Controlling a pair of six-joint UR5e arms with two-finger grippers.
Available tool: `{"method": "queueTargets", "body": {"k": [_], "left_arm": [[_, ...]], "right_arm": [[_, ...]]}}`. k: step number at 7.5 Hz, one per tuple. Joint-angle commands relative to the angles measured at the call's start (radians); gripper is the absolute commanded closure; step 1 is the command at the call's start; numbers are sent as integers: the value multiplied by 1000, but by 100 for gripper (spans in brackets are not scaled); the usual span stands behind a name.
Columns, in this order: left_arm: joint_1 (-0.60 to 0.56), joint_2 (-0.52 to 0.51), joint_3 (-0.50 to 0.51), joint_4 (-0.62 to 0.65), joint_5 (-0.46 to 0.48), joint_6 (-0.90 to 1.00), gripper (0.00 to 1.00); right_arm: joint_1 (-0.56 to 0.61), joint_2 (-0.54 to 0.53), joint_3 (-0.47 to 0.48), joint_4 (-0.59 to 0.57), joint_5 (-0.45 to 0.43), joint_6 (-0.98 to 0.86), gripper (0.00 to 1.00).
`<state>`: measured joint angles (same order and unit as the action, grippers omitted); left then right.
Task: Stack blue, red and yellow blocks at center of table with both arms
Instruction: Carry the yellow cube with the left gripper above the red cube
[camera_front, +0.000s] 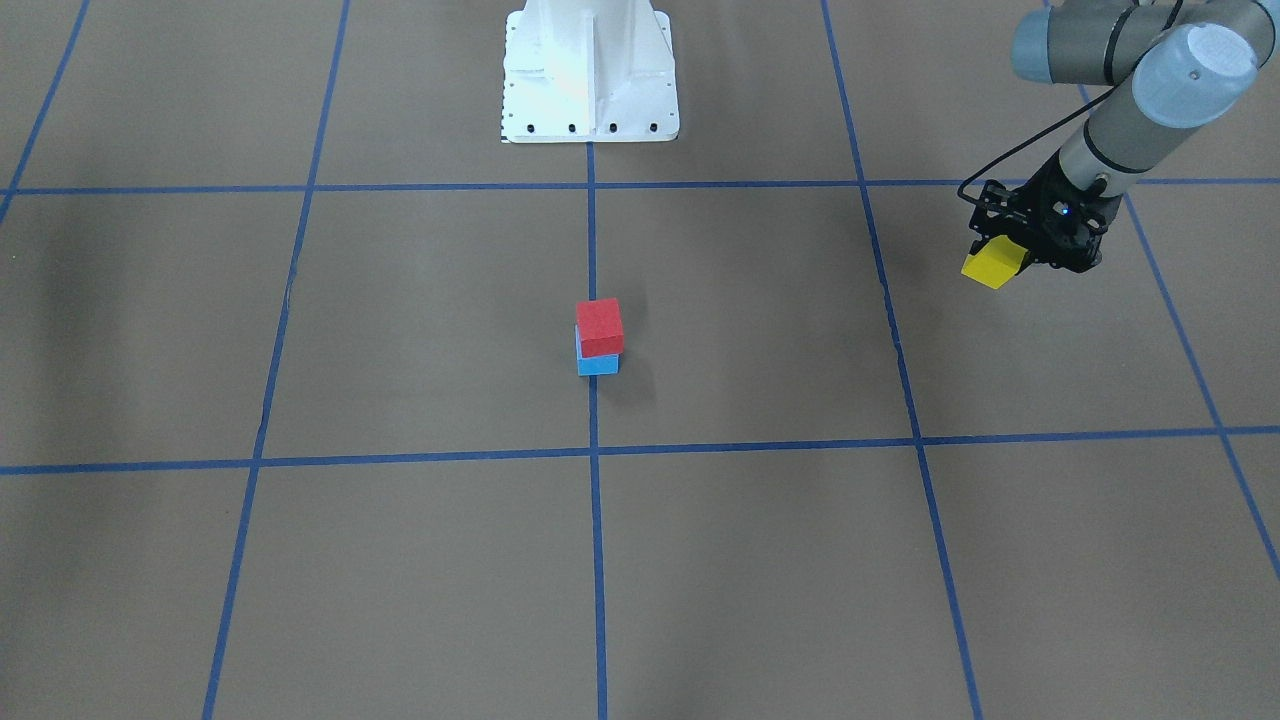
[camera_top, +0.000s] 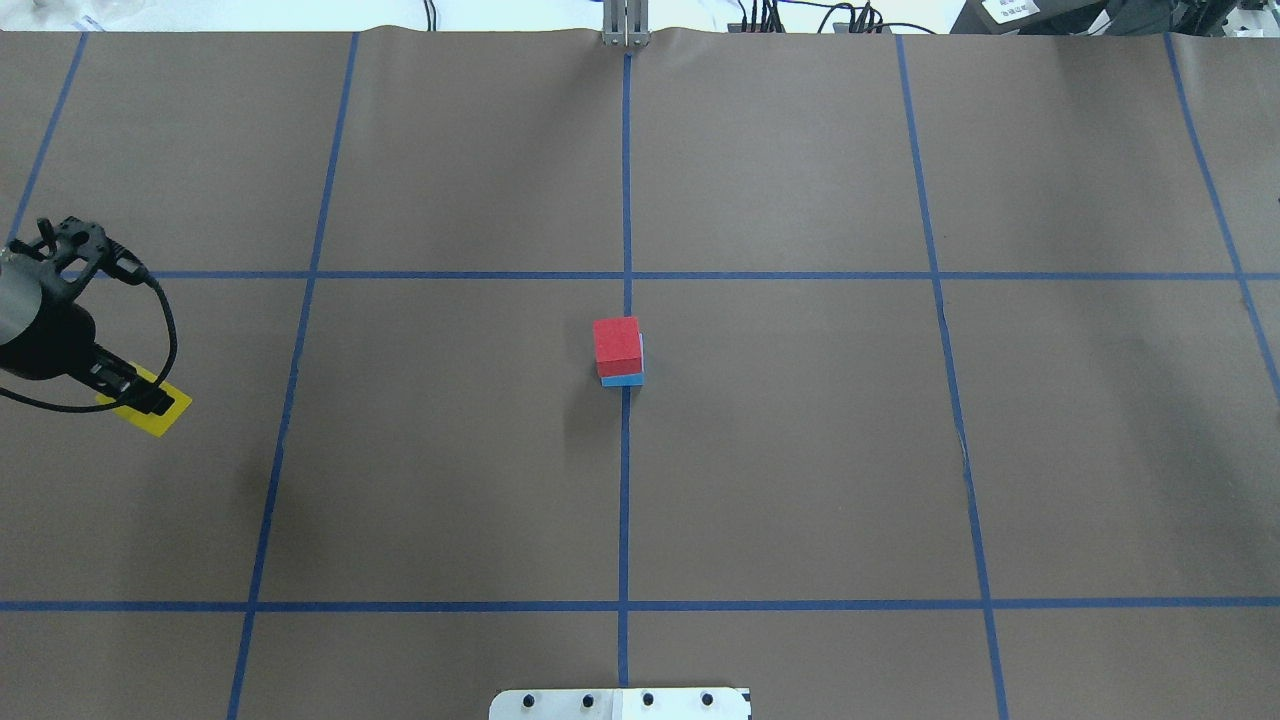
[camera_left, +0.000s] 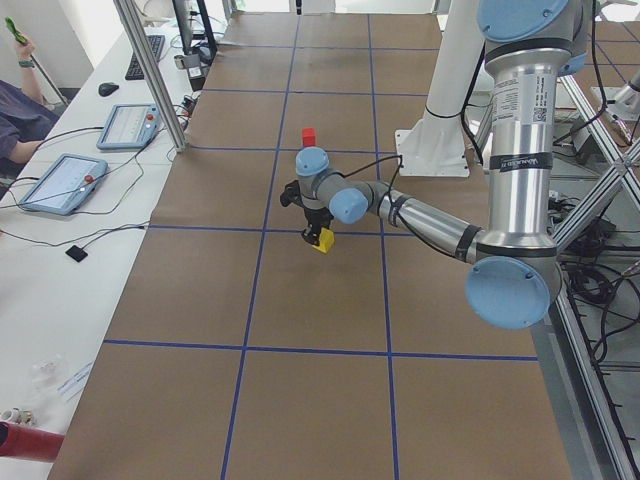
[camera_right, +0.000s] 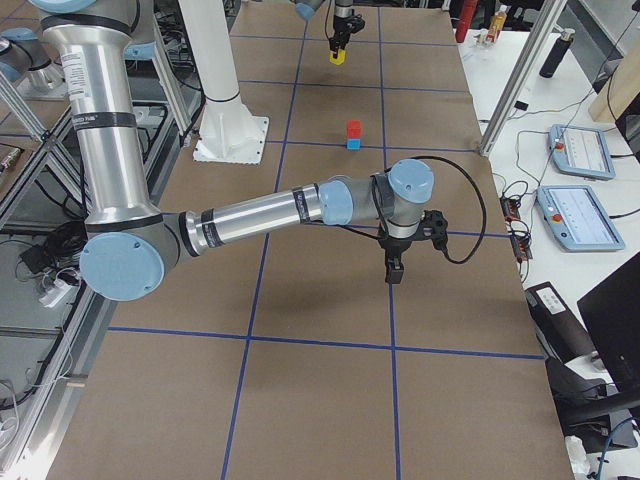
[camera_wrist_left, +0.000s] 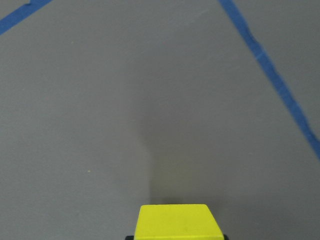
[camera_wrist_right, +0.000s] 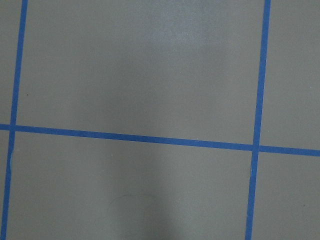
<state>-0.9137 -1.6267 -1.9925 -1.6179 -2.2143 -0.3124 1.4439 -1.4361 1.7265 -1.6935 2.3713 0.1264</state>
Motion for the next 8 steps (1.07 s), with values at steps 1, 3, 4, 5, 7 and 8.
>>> {"method": "queueTargets", "body": {"k": [1, 3, 4, 5, 7, 8], "left_arm": [[-28, -410, -57, 571, 1, -78, 100], [51, -659, 41, 652, -4, -332, 100], [114, -776, 132, 641, 1, -484, 100], [157, -900, 258, 591, -1, -637, 100], [215, -986, 476, 358, 2, -862, 100], [226, -986, 521, 296, 5, -878, 100]], "right_arm": [[3, 0, 1, 0, 3, -5, 0], [7, 3, -1, 0, 2, -8, 0], [9, 3, -1, 0, 3, -8, 0], [9, 3, -4, 2, 2, -8, 0], [7, 3, -7, 0, 2, -8, 0], [7, 3, -7, 0, 2, -10, 0]]}}
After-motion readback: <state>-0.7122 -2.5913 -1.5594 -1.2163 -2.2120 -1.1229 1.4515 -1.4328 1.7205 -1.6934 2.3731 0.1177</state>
